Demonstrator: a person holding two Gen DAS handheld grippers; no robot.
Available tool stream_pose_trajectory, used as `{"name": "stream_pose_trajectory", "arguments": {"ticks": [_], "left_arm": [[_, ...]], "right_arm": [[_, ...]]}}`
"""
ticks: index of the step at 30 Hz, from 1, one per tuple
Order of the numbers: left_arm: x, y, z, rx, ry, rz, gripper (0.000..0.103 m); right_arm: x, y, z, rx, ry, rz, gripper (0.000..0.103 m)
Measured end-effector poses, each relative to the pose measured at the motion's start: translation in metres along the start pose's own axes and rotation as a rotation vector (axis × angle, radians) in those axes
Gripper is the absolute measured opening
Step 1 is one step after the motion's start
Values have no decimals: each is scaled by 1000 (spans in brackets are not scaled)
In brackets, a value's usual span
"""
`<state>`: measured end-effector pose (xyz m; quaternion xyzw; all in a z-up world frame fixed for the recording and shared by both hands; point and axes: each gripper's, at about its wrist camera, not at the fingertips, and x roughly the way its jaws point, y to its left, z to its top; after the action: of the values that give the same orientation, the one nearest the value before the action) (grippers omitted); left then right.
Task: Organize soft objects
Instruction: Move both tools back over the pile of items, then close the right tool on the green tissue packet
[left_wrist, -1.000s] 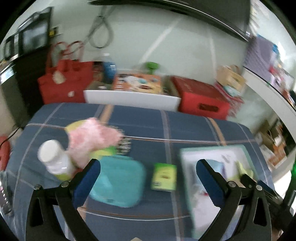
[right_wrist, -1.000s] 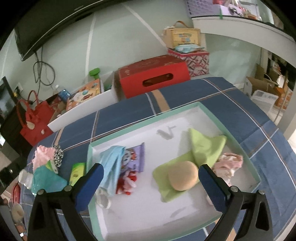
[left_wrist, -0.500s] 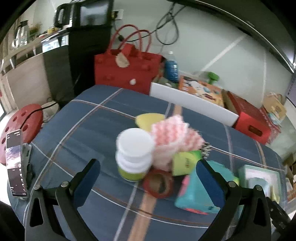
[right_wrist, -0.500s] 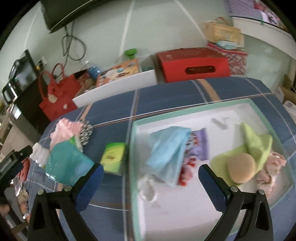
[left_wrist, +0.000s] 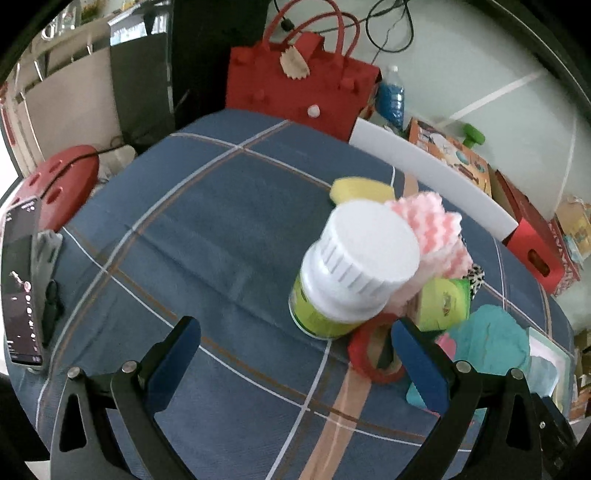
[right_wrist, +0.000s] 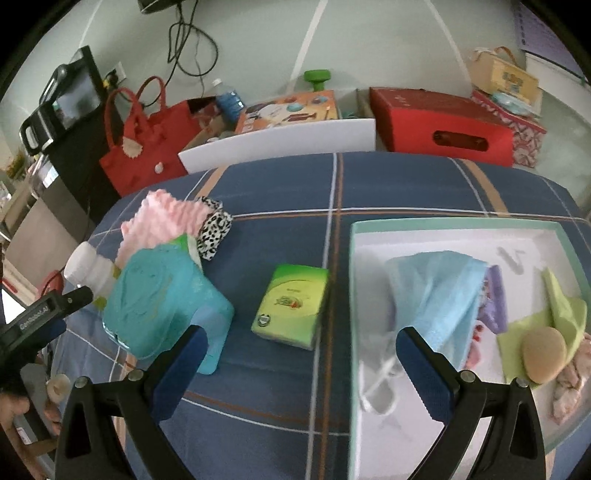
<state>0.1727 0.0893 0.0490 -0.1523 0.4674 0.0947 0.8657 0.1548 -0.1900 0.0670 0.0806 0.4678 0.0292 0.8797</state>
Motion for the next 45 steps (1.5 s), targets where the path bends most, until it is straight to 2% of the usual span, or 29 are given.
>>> {"name": "stream_pose_trajectory", "arguments": {"ticks": [2,7,14,16,22,30,36,38,40,45], "left_arm": [[6,-2,-2,5,25,-10,103],[21,-3,-9,2,86,-35,103],[31,3,-11,-18,115,-41,103],[33,3,-11,-18,119,-43,103],[36,5,-11,-21,125,-44,103],[43,7,-10,-19,139,-46,103],[43,4,-10,-15,140,-48,103],[44,4,-10,-15,142,-48,103],[46,1,-10,-14,148,-44,103],[49,-4,-11,-5,152,-31,103]], "right_arm": [[4,3,1,-8,7,11,102],[10,7,3,-37,14,40,92],[19,6,8,-55,24,65,82],[19,5,9,-49,26,89,74],[28,12,5,-70,50,107,71],[46,12,1,-79,82,91,69],[50,19,0,-120,68,20,68],[51,19,0,-129,61,-2,65],[52,19,0,-134,52,-26,58],[51,19,-1,-144,40,-31,57]]}}
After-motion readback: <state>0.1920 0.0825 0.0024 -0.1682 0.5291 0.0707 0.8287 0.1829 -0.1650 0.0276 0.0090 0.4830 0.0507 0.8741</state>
